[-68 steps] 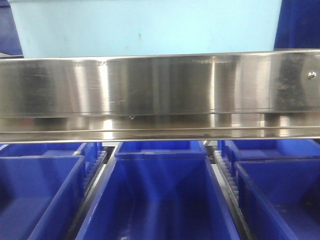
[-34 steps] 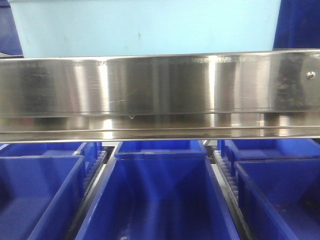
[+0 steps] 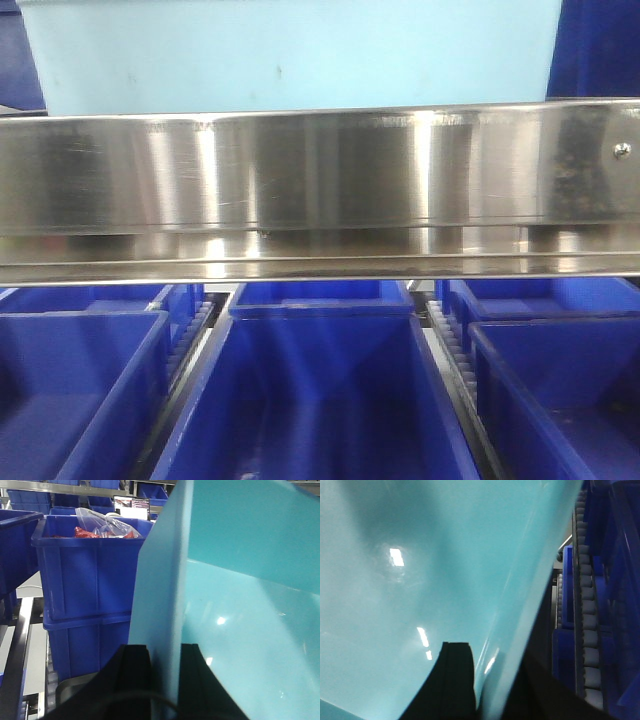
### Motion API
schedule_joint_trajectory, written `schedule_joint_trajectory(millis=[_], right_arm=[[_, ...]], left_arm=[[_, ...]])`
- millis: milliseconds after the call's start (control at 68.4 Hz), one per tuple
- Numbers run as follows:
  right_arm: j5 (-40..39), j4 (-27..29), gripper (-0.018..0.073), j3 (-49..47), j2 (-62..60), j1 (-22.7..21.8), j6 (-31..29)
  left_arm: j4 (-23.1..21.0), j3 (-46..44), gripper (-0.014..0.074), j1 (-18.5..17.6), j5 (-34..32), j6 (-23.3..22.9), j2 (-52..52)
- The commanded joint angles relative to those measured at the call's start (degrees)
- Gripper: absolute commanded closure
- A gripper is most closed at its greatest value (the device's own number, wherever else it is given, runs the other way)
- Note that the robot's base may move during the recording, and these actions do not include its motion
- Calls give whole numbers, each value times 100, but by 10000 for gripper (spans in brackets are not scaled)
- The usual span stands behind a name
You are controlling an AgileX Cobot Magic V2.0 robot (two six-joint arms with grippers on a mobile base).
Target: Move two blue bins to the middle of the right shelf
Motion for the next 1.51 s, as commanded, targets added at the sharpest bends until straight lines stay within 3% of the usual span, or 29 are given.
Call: schedule_joint_trajectory(millis=[0, 175, 365, 453, 658, 804, 994, 1490], right_arm=[[-17, -101, 712, -48, -74, -47, -194], [-74, -78, 712, -48, -74, -47, -194], [-100, 1, 712, -48, -5, -47, -194], [-121, 12, 712, -48, 113, -47, -194], [-302, 54, 712, -48, 474, -47, -194], [-565, 92, 712, -48, 656, -47, -194], [-828, 141, 712, -48, 782, -47, -194], [-804, 820, 712, -48, 991, 13, -194]], left_arm=[[-123, -85, 707, 6, -508, -158, -105], [-305, -85, 707, 6, -261, -158, -105], [-321, -85, 707, 6, 1015, -158, -105], [-209, -85, 707, 6, 1570, -158, -70], [225, -85, 707, 28, 2145, -158, 69], [188, -85, 707, 250, 2502, -158, 277], [112, -65, 707, 480, 2692, -158, 561], [363, -37, 707, 479, 3019, -94, 828]])
